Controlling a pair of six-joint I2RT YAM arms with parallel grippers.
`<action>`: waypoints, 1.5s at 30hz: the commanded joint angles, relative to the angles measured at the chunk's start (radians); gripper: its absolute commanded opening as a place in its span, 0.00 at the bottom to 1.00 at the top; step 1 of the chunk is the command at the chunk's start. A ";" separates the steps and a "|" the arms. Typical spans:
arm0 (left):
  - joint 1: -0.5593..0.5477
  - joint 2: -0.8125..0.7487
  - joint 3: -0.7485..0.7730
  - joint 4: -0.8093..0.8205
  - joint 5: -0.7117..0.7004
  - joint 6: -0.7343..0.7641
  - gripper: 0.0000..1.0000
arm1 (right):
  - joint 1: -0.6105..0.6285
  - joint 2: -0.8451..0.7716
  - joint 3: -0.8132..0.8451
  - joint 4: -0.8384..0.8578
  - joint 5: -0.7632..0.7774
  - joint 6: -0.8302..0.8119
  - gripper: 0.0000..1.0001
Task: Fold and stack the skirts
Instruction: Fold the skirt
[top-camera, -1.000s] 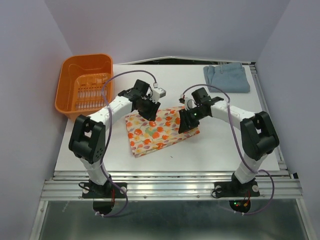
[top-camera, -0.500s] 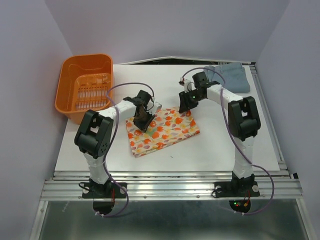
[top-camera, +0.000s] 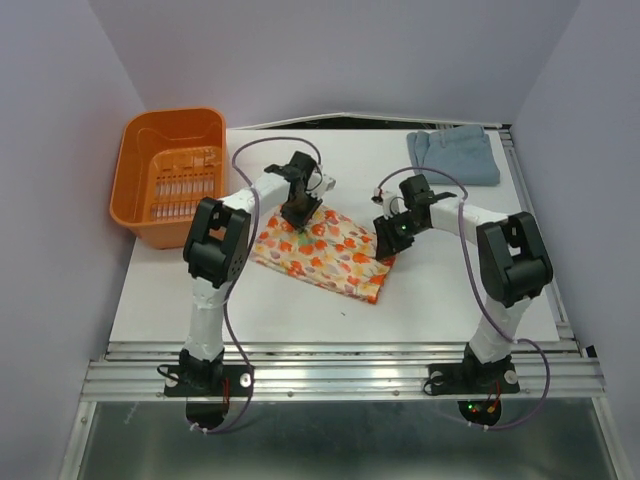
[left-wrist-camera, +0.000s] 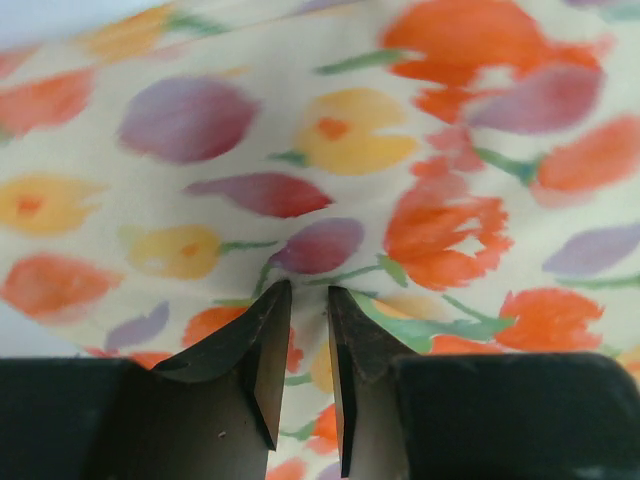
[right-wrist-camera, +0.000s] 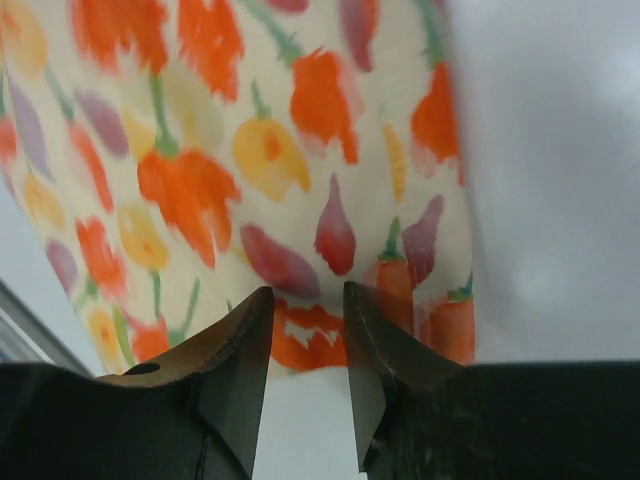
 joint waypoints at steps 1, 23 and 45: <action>-0.012 0.182 0.346 -0.027 0.023 0.034 0.33 | 0.011 -0.095 -0.150 -0.132 -0.162 0.068 0.41; 0.028 -0.386 -0.211 0.200 0.003 -0.087 0.47 | 0.046 0.110 0.339 -0.089 -0.121 0.053 0.52; 0.062 -0.061 -0.129 0.210 0.196 -0.080 0.41 | 0.170 -0.023 -0.121 0.000 -0.301 0.177 0.53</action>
